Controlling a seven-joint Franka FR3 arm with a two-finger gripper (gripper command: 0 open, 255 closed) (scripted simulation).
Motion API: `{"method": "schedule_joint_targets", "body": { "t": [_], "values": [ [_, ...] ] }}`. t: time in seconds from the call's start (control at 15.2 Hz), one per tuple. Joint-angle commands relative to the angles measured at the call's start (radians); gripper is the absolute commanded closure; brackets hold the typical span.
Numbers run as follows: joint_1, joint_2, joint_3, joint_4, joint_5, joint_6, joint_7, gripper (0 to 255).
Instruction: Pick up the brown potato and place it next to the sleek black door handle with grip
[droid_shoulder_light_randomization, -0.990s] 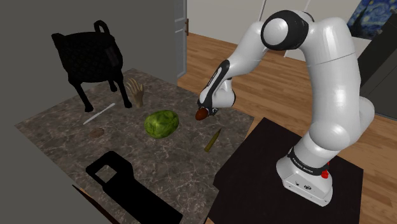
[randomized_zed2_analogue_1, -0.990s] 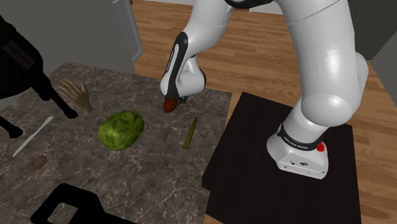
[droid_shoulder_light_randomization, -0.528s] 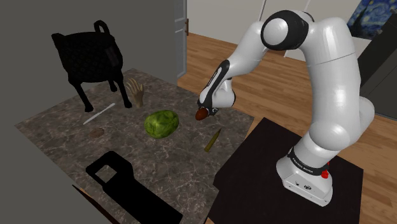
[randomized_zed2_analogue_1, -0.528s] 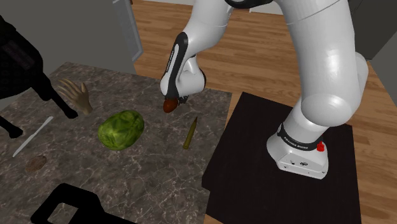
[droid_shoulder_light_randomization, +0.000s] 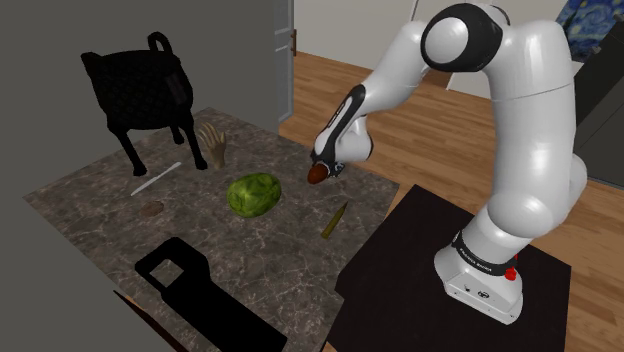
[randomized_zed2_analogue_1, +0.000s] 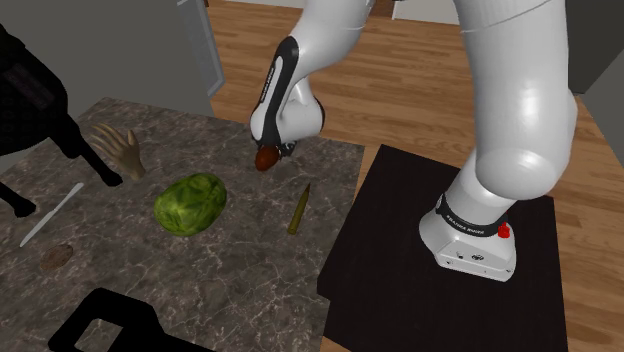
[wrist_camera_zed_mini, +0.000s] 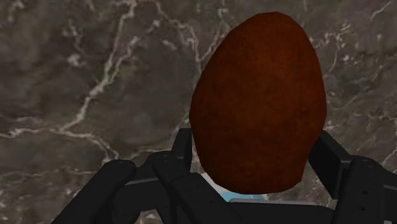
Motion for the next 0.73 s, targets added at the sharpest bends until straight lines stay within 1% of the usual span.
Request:
{"method": "schedule_joint_targets", "body": {
  "t": [0.0,0.33,0.66],
  "values": [
    [0.018,-0.03,-0.016,-0.012,0.002,-0.02,0.007,255],
    [0.063,-0.105,-0.064,-0.038,-0.003,-0.074,0.027,255],
    [0.114,-0.178,-0.122,-0.06,-0.022,-0.13,0.056,255]
  ]
}}
